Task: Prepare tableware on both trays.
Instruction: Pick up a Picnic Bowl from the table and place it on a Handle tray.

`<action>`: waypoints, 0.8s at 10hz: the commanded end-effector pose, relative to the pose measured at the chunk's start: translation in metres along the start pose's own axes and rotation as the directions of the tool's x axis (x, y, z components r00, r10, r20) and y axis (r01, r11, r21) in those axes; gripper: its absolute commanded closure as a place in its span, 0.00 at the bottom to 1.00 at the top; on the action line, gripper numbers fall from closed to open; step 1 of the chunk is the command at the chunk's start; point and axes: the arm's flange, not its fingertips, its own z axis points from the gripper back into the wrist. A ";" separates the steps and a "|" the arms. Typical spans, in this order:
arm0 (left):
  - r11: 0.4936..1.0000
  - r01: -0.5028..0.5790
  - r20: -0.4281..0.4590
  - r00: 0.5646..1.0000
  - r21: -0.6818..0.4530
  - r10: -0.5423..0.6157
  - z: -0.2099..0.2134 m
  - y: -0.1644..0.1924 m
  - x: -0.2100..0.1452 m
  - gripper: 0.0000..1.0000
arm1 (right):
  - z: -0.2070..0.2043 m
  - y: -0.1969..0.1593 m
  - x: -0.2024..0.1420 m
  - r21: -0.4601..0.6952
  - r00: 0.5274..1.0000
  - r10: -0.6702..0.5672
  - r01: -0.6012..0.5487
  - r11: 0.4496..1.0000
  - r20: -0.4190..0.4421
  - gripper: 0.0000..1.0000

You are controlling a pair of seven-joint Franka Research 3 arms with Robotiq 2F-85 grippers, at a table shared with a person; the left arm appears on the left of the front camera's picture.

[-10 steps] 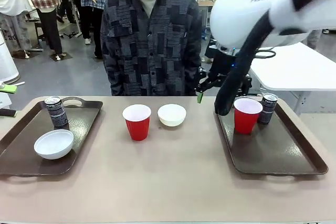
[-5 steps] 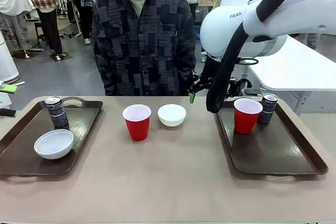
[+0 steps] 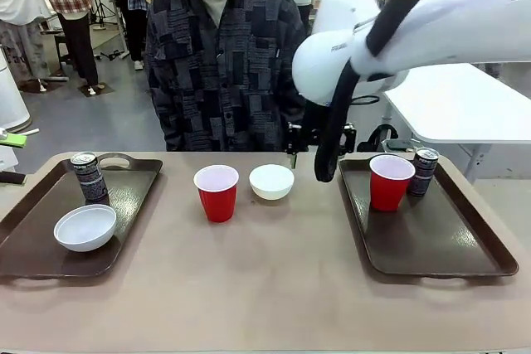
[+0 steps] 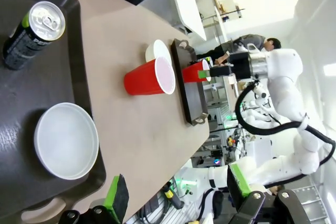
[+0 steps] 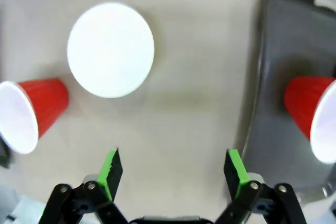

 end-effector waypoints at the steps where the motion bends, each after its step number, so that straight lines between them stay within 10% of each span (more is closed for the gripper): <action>1: 1.000 0.010 0.009 1.000 -0.022 -0.009 -0.001 -0.001 0.001 0.00 | -0.001 0.031 0.037 -0.083 0.999 0.026 -0.028 0.996 -0.028 0.00; 8: 1.000 0.010 0.009 1.000 -0.022 -0.009 -0.001 -0.001 0.001 0.00 | -0.075 0.041 0.069 -0.038 0.990 0.103 -0.107 0.994 -0.093 0.09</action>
